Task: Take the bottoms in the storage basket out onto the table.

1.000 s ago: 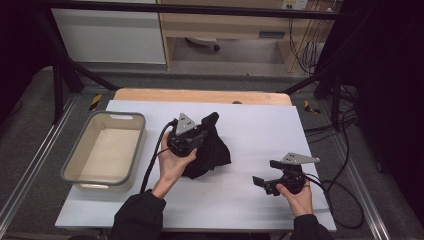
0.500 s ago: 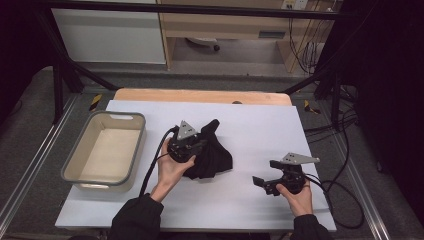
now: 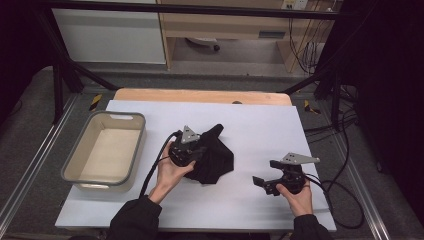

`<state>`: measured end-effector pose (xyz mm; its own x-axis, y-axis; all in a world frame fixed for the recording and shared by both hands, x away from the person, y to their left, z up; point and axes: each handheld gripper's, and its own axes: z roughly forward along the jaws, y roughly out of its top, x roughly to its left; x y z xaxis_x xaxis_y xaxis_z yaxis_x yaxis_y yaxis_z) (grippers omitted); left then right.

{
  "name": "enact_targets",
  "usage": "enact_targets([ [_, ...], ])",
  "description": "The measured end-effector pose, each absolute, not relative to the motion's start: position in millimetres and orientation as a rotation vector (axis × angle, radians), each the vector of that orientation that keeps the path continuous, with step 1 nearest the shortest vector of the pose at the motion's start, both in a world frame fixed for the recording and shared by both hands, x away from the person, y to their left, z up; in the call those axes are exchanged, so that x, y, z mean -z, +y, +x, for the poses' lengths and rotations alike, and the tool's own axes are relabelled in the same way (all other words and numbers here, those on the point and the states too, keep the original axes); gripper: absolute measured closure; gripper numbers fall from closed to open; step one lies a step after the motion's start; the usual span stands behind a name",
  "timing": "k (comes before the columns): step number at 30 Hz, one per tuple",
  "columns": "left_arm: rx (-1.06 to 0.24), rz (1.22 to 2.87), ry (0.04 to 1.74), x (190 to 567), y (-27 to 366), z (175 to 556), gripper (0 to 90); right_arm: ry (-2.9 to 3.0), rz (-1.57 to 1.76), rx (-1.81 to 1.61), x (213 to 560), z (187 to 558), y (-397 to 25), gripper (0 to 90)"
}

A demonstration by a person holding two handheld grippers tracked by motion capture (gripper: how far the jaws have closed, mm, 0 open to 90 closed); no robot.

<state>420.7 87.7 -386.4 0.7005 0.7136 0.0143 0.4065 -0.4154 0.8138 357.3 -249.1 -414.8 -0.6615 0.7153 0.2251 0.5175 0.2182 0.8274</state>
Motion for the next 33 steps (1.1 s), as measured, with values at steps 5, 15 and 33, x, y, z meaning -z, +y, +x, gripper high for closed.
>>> enact_targets([
  [5, -0.456, 2.057, 0.874, 386, 90, 421, 60.5, 2.283, 1.176, -1.422, 415, 357, -249, 0.7],
  [15, -0.43, 2.073, 0.879, 381, 95, 423, 41.9, 2.287, 1.172, -1.418, 415, 357, -249, 0.7],
  [33, -0.413, 2.12, 0.894, 371, 107, 422, 16.6, 2.283, 1.173, -1.423, 415, 357, -249, 0.7],
])
